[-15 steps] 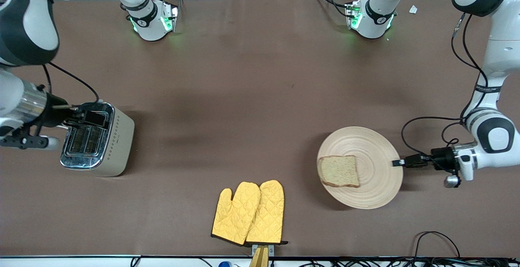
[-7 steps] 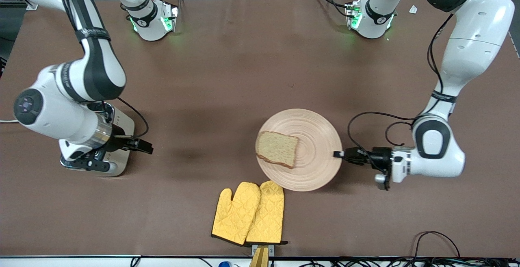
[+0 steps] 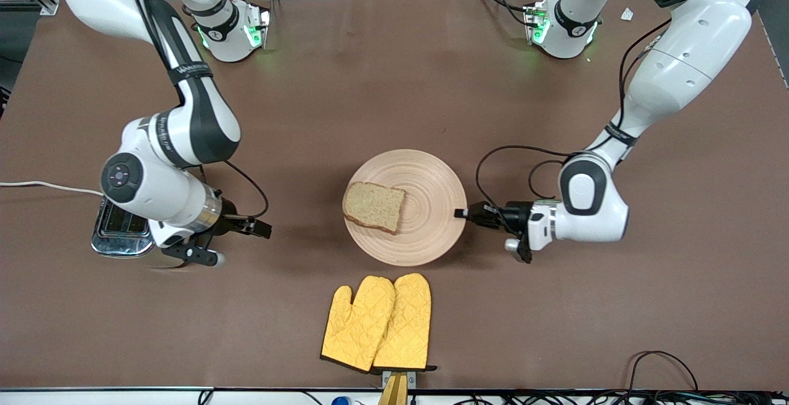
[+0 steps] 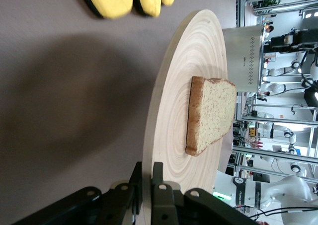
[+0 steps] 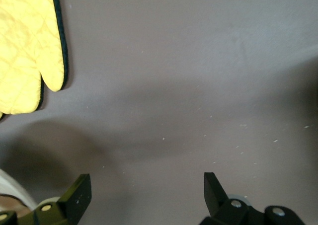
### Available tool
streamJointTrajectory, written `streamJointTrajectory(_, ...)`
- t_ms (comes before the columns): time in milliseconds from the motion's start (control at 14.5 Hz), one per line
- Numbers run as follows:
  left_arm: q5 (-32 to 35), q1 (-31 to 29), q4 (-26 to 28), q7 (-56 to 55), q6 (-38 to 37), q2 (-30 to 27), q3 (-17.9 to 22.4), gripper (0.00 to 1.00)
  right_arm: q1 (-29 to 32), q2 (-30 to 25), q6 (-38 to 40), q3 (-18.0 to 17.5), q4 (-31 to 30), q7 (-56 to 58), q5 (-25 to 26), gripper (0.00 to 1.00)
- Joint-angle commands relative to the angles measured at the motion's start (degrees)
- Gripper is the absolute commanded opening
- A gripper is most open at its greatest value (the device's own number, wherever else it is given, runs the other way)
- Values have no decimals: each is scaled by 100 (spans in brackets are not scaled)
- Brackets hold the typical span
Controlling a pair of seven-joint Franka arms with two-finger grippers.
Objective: Move plate and put bread in toaster
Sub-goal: 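Slide the plate toward the table middle while the right gripper approaches, then grasp the bread slice with the right gripper while the left gripper withdraws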
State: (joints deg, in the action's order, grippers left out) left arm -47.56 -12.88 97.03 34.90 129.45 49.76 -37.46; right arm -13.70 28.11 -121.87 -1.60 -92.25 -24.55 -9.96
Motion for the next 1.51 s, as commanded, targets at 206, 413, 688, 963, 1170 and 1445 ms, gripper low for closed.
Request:
streamJointTrajectory(206,-867,636,343,131,922,112,-104,2,-230,151,-30,28,-223,-603,-6,100)
streamJointTrajectory(413,-1106,760,343,323,1099,235,-95,5,-387,-15,14,37,-687,-594,11,100)
streamJointTrajectory(688,-1107,682,290,482,1108,359,-43,95,-668,-813,-328,28,-1724,-603,29,100)
streamJointTrajectory(963,-1072,454,-60,203,1126,201,125,100,-976,-1193,-1116,28,-2629,-630,29,100)
streamJointTrajectory(1170,-818,155,-456,-491,1082,51,133,100,-1301,-1115,-2191,37,-3106,-848,20,100)
streamJointTrajectory(1445,446,-416,-948,-1818,1065,-46,116,100,-1443,-974,-2386,37,-3080,-955,20,71)
